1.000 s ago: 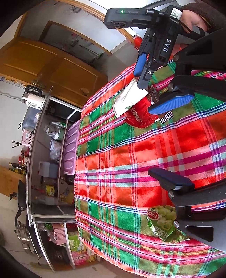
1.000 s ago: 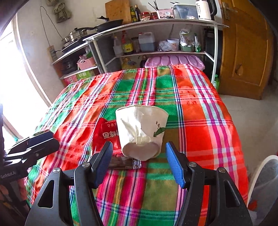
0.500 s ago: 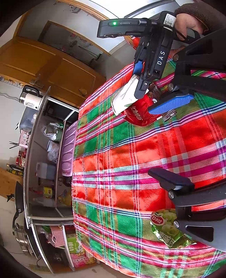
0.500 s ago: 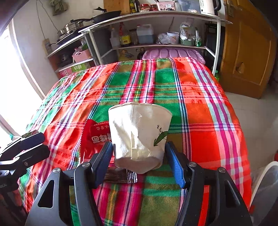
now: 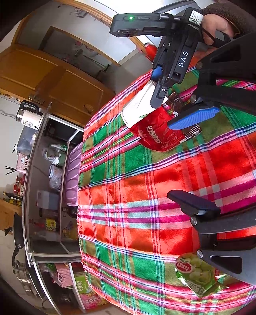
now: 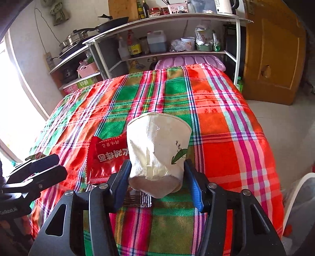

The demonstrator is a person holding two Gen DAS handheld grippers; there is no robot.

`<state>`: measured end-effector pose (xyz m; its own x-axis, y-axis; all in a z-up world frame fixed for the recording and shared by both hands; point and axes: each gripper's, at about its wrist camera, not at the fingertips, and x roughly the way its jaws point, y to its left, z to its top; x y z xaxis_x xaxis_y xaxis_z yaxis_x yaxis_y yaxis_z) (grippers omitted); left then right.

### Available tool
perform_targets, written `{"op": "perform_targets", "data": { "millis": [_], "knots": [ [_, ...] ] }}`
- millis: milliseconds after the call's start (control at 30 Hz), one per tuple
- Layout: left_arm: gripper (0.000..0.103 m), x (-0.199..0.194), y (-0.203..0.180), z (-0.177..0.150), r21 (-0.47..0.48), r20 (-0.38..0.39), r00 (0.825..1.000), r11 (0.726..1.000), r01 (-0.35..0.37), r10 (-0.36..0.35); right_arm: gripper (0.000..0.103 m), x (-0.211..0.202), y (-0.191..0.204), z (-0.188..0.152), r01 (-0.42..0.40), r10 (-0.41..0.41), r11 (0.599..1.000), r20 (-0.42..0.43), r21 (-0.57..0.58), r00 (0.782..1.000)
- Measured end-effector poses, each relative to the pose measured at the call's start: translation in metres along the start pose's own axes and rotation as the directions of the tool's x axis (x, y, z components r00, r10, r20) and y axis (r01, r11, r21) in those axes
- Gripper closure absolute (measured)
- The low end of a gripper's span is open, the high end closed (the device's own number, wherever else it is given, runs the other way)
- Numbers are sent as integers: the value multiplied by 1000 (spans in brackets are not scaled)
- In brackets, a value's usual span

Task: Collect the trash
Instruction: 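Grasp the white paper cup with the right tool while the left tool grasps the red packet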

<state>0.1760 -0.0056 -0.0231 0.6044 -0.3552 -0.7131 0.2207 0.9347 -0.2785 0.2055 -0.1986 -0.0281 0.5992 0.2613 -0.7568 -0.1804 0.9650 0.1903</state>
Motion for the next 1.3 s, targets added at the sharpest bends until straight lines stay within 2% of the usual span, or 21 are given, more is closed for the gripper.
{"op": "perform_targets", "data": {
  "millis": [167, 333, 567, 1033, 1300],
  "knots": [
    [40, 13, -5, 8, 8, -15, 999, 999, 33, -33, 49, -2, -3, 1, 3, -3, 1000, 2, 4, 1000],
    [40, 30, -15, 18, 44, -31, 999, 999, 32, -31, 49, -1, -5, 0, 15, -15, 1000, -1, 7, 1000],
    [40, 49, -19, 26, 48, -53, 998, 998, 39, -36, 49, -2, -8, 0, 35, -36, 999, 3, 10, 999],
    [40, 71, -27, 33, 77, -70, 997, 997, 16, -11, 49, -9, -32, -1, 110, -112, 991, 18, 70, 994],
    [40, 76, -34, 35, 100, -62, 998, 995, -4, 10, 49, -10, -32, -2, 118, -119, 991, 17, 71, 993]
  ]
}}
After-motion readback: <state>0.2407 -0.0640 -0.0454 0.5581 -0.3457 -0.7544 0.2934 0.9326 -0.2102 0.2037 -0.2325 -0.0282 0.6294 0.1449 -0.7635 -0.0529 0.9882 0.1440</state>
